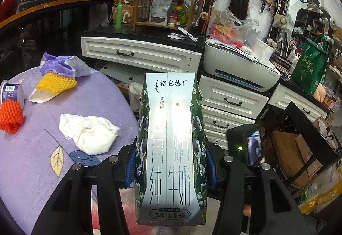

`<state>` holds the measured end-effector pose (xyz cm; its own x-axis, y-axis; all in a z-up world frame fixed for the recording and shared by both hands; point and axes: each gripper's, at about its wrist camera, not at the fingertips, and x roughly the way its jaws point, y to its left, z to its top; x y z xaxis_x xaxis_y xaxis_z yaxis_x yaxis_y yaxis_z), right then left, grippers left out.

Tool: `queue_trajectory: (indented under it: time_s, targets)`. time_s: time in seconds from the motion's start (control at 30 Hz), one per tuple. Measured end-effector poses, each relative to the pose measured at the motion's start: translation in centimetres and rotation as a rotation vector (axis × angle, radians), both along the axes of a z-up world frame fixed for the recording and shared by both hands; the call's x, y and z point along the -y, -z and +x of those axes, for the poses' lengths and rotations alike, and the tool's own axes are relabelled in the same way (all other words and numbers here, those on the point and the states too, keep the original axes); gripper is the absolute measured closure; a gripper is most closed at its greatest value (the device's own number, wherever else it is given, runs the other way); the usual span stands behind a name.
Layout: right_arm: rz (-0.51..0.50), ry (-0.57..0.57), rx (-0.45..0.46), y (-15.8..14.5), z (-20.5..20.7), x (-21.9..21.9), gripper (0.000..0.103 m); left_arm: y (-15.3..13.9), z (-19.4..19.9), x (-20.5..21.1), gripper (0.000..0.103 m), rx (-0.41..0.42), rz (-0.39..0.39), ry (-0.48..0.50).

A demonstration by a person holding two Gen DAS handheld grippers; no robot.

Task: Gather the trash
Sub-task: 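Carry the carton and tissues over the black bin and release both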

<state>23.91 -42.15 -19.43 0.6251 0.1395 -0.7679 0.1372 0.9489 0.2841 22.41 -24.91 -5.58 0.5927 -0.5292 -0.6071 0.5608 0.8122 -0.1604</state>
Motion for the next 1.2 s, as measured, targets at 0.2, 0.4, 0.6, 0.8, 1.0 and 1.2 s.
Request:
queue_trajectory:
  time_s: [0.2,0.4,0.6,0.8,1.0,1.2]
  targets:
    - [-0.010,0.084,0.047,-2.1,-3.9,2.2,0.028,0.5,0.5,3.3,0.053,-0.016,0.027,0.040]
    - [-0.004,0.172,0.068,-3.2,-7.7,5.0,0.028,2.7,1.9,6.4,0.053,-0.095,0.053,0.032]
    - [0.003,0.232,0.061,-3.1,-9.8,7.2,0.028,4.7,3.1,8.4,0.053,-0.130,0.110,0.001]
    - [0.010,0.251,0.061,-3.0,-10.6,7.8,0.028,6.3,3.7,10.0,0.053,-0.144,0.173,-0.008]
    - [0.017,0.257,0.061,-2.8,-10.8,8.0,0.028,6.7,3.7,10.7,0.043,-0.134,0.201,-0.010]
    - [0.021,0.258,0.062,-2.9,-10.7,8.1,0.028,4.8,2.3,10.8,0.020,-0.063,0.164,0.019]
